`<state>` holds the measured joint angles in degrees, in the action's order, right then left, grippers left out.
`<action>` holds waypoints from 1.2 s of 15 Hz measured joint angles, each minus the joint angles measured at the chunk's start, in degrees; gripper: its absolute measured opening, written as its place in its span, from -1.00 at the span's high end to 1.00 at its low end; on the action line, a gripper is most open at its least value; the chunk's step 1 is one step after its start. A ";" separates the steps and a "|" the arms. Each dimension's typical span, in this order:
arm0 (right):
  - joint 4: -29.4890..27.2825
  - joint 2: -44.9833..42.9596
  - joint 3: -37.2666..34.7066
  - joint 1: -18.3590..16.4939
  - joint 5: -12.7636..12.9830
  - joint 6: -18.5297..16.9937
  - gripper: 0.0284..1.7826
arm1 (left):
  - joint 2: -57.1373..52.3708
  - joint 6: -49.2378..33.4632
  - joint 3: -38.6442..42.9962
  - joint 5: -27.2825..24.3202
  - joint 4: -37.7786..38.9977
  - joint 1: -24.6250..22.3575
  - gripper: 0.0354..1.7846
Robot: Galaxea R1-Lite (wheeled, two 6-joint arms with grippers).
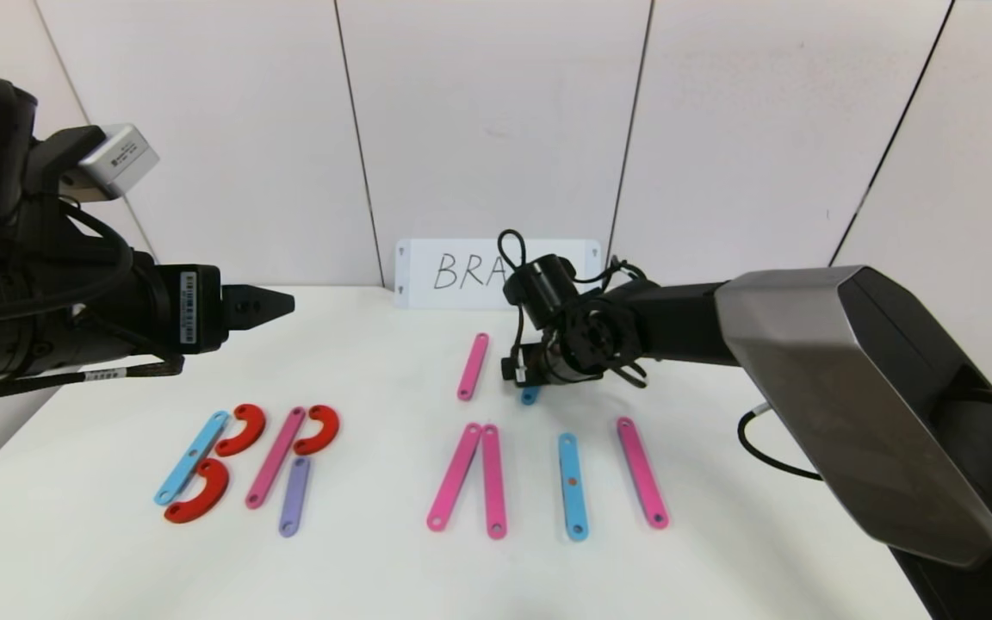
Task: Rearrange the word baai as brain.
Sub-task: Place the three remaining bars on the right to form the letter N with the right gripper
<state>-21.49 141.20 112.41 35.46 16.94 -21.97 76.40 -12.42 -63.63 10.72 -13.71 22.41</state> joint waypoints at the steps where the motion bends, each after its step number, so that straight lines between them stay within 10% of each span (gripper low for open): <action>1: 0.05 0.00 0.00 0.01 0.02 0.00 -0.93 | 0.00 0.02 0.00 0.02 0.00 0.00 -0.89; 10: 0.09 0.22 0.00 -0.10 0.09 0.06 -0.74 | 0.00 0.02 0.00 0.00 -0.01 0.00 -0.89; 18: -0.02 0.28 0.02 -0.22 0.28 0.37 0.63 | 0.00 0.02 0.11 0.05 -0.01 0.00 -0.89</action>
<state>-21.52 141.48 112.43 35.24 17.23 -21.60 76.40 -12.40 -63.53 10.76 -13.73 22.41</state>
